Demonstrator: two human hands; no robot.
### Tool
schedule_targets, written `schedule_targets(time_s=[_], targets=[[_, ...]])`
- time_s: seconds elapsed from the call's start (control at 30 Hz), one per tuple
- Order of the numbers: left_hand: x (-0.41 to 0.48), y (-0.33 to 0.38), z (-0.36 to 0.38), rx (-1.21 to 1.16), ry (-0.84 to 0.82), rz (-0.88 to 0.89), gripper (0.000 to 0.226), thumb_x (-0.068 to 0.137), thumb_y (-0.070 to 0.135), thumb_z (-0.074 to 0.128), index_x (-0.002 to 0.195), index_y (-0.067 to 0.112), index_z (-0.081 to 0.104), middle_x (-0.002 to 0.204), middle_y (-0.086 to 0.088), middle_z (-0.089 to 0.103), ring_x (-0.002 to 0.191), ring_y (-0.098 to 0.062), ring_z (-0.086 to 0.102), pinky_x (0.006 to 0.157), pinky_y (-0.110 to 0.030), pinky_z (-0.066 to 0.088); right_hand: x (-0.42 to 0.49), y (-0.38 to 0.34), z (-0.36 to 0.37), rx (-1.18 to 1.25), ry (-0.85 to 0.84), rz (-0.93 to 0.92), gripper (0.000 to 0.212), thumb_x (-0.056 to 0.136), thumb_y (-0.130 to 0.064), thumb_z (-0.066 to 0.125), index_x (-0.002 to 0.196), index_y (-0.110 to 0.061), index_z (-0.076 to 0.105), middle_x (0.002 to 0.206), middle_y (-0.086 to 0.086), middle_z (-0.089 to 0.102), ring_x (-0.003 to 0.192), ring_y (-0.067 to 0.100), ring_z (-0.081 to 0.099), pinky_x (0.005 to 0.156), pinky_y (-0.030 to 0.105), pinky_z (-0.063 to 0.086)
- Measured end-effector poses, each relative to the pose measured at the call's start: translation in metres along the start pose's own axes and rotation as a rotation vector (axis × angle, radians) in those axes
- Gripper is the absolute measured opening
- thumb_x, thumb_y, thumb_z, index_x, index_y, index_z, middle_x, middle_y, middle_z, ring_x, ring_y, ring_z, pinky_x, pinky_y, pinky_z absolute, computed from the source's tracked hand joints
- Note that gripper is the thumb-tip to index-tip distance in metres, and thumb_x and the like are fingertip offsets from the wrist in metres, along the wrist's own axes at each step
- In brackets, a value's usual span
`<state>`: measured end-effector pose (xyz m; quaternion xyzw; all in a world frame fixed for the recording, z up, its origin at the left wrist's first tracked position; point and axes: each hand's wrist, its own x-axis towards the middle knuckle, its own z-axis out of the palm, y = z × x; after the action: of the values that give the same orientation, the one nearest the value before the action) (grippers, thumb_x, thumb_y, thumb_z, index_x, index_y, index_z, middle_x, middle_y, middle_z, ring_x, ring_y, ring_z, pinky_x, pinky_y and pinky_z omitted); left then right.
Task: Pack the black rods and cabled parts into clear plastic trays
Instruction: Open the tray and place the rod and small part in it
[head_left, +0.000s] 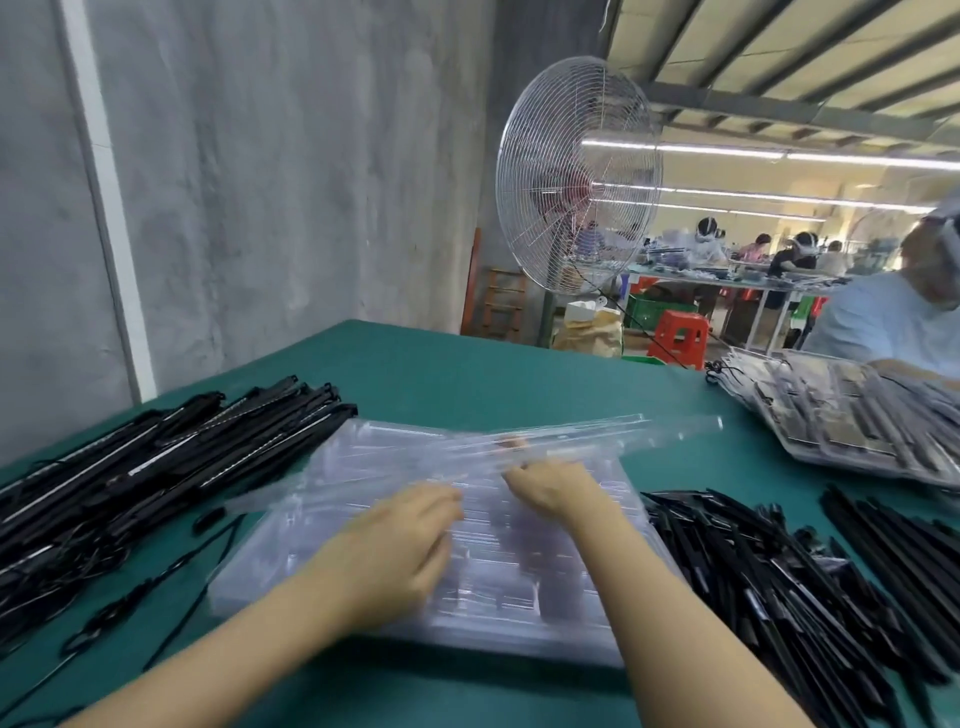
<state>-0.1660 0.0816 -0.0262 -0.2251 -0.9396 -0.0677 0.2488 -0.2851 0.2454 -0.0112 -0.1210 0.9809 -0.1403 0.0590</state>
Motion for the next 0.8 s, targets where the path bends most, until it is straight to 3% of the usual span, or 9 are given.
schedule_targets(time_s=[0.07, 0.13, 0.23, 0.3, 0.37, 0.47, 0.5, 0.67, 0.8], targets=[[0.021, -0.011, 0.006, -0.143, -0.21, -0.228, 0.041, 0.102, 0.034, 0.033, 0.141, 0.025, 0.042, 0.149, 0.013, 0.034, 0.136, -0.006, 0.033, 0.11, -0.023, 0.024, -0.001, 0.0, 0.005, -0.029, 0.064, -0.003, 0.053, 0.095, -0.048, 0.026, 0.135, -0.019, 0.044, 0.135, 0.017, 0.051, 0.124, 0.034, 0.046, 0.106, 0.043, 0.032], [0.043, -0.013, 0.016, -0.225, -0.405, -0.308, 0.05, 0.102, 0.045, 0.023, 0.149, 0.029, 0.026, 0.155, 0.012, 0.021, 0.142, -0.007, 0.021, 0.113, -0.022, 0.012, -0.004, -0.001, 0.01, -0.003, 0.112, -0.009, 0.052, 0.096, -0.047, 0.028, 0.135, -0.017, 0.043, 0.13, 0.019, 0.055, 0.12, 0.035, 0.049, 0.104, 0.044, 0.034], [0.066, -0.007, 0.032, -0.328, -0.514, -0.372, 0.05, 0.103, 0.044, 0.017, 0.15, 0.028, 0.021, 0.157, 0.008, 0.018, 0.143, -0.011, 0.019, 0.109, -0.017, 0.01, -0.006, 0.0, 0.009, -0.015, 0.1, -0.029, 0.046, 0.096, -0.035, 0.028, 0.131, -0.012, 0.048, 0.137, 0.017, 0.049, 0.12, 0.033, 0.05, 0.104, 0.044, 0.035], [0.076, -0.007, 0.04, -0.343, -0.477, -0.403, 0.046, 0.104, 0.038, 0.02, 0.145, 0.024, 0.034, 0.153, 0.001, 0.031, 0.138, -0.017, 0.031, 0.111, -0.026, 0.02, -0.005, 0.002, 0.009, -0.061, 0.072, -0.021, 0.046, 0.097, -0.031, 0.026, 0.135, -0.013, 0.044, 0.147, 0.012, 0.038, 0.123, 0.032, 0.047, 0.106, 0.045, 0.034], [0.083, -0.012, 0.048, -0.212, -0.387, -0.417, 0.04, 0.103, 0.029, 0.025, 0.137, 0.019, 0.043, 0.148, -0.004, 0.039, 0.133, -0.02, 0.038, 0.109, -0.031, 0.025, -0.007, 0.003, 0.012, -0.111, 0.094, -0.025, 0.042, 0.098, -0.028, 0.027, 0.129, -0.01, 0.05, 0.142, 0.013, 0.044, 0.12, 0.032, 0.05, 0.103, 0.042, 0.037], [0.083, -0.019, 0.059, -0.034, -0.477, -0.469, 0.055, 0.101, 0.04, 0.022, 0.152, 0.021, 0.011, 0.16, 0.003, 0.006, 0.146, -0.016, 0.007, 0.117, -0.041, -0.001, -0.012, 0.006, 0.021, -0.105, 0.19, -0.071, 0.022, 0.092, -0.018, 0.036, 0.098, -0.021, 0.057, 0.116, 0.012, 0.062, 0.106, 0.027, 0.056, 0.09, 0.033, 0.04], [0.081, -0.02, 0.063, -0.006, -0.497, -0.49, 0.057, 0.101, 0.045, 0.02, 0.152, 0.024, 0.005, 0.16, 0.005, 0.0, 0.147, -0.017, 0.001, 0.117, -0.045, -0.007, -0.014, 0.007, 0.023, -0.101, 0.19, -0.074, 0.022, 0.091, -0.017, 0.037, 0.098, -0.021, 0.058, 0.115, 0.012, 0.062, 0.106, 0.027, 0.056, 0.09, 0.033, 0.039], [0.078, -0.024, 0.068, 0.133, -0.289, -0.5, 0.053, 0.101, 0.035, 0.02, 0.151, 0.03, 0.006, 0.159, 0.008, 0.011, 0.145, -0.013, 0.008, 0.116, -0.044, -0.004, -0.016, 0.014, 0.037, -0.125, 0.226, -0.086, 0.044, 0.101, -0.034, 0.022, 0.133, -0.018, 0.046, 0.141, 0.007, 0.045, 0.131, 0.021, 0.036, 0.113, 0.045, 0.014], [0.078, -0.028, 0.071, 0.148, -0.036, -0.47, 0.05, 0.1, 0.037, 0.028, 0.149, 0.032, 0.02, 0.154, 0.008, 0.029, 0.14, -0.012, 0.025, 0.116, -0.036, 0.009, -0.014, 0.018, 0.04, -0.014, 0.2, -0.118, 0.044, 0.101, -0.038, 0.02, 0.142, -0.025, 0.033, 0.154, -0.008, 0.024, 0.143, 0.012, 0.013, 0.115, 0.047, -0.002]])
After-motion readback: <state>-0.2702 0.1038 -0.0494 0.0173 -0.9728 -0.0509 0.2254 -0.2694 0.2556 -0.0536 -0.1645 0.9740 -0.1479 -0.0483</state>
